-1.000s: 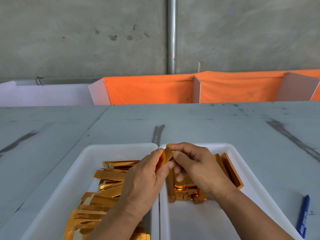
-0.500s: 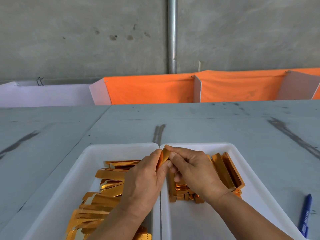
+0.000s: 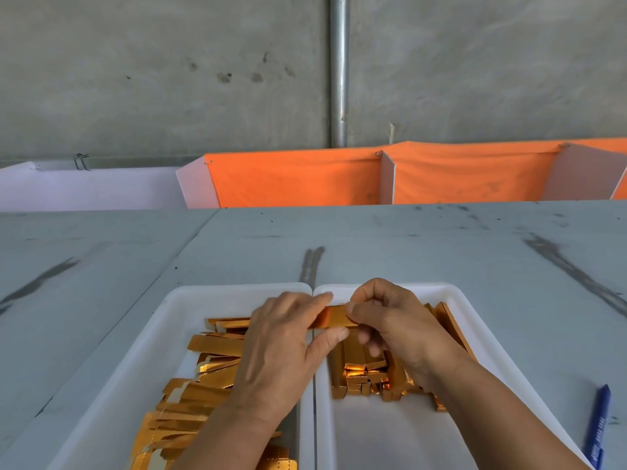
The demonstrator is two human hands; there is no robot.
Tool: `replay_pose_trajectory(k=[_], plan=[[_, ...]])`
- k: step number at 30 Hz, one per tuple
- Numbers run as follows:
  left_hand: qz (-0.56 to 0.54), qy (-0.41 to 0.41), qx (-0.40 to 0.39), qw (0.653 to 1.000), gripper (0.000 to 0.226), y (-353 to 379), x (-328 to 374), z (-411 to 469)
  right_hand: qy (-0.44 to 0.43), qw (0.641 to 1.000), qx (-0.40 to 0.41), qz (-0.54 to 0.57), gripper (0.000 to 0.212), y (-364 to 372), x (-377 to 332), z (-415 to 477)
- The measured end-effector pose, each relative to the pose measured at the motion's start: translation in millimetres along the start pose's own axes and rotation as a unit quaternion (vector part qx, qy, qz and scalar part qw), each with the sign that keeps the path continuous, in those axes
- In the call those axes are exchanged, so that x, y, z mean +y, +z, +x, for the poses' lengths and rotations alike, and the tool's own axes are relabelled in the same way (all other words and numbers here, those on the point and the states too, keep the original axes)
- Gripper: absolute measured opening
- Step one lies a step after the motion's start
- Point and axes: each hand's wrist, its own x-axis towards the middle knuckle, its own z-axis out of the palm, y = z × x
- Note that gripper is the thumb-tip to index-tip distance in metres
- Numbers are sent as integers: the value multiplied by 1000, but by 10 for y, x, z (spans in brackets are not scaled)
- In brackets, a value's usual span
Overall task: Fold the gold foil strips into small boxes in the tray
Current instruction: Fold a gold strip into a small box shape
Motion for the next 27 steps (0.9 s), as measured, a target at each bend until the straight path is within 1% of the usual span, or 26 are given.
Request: replay_pose_trajectory(k=[3, 5, 6, 7, 9, 11, 13, 16, 18, 19, 20, 21, 22, 24, 26, 27], plan=[[-18, -71, 103, 992, 79, -25, -30, 34, 13, 997, 13, 76, 3, -2, -25, -2], [-83, -124, 147, 978, 86, -44, -28, 48, 21, 992, 16, 126, 4, 16, -40, -9], [-129, -154, 149, 968, 90, -45, -31, 51, 27, 989, 14, 147, 3, 28, -44, -12], [-180, -182, 137, 957, 92, -45, -32, 55, 34, 986, 9, 165, 1, 41, -47, -15], [-292, -218, 88, 927, 89, -44, -42, 66, 47, 980, -8, 191, 3, 56, -60, -24], [-408, -228, 44, 883, 78, -54, -47, 72, 59, 976, -33, 208, 3, 61, -82, -43], [-507, -215, 18, 835, 60, -61, -58, 88, 72, 973, -59, 213, 3, 66, -96, -59], [-590, -193, 12, 784, 34, -103, -37, 96, 82, 973, -89, 195, 7, 92, -95, -82], [-613, -209, 14, 762, 30, -117, -20, 92, 88, 977, -102, 167, 7, 114, -84, -100], [-615, -214, 17, 759, 31, -117, -17, 88, 88, 981, -104, 139, 7, 130, -77, -105], [-607, -218, 26, 764, 32, -114, -17, 83, 81, 987, -97, 101, 8, 143, -66, -110], [-587, -218, 41, 778, 34, -108, -18, 79, 68, 993, -82, 60, 9, 154, -55, -111], [-556, -217, 59, 800, 35, -102, -17, 71, 52, 996, -60, 27, 9, 159, -47, -109], [-472, -204, 87, 853, 31, -93, 8, 54, 14, 1000, -25, 1, 9, 162, -52, -110], [-379, -182, 100, 902, 28, -70, 28, 34, -28, 999, -17, 6, 12, 157, -72, -119], [-328, -166, 102, 925, 29, -49, 31, 25, -46, 999, -18, 16, 13, 156, -80, -125]])
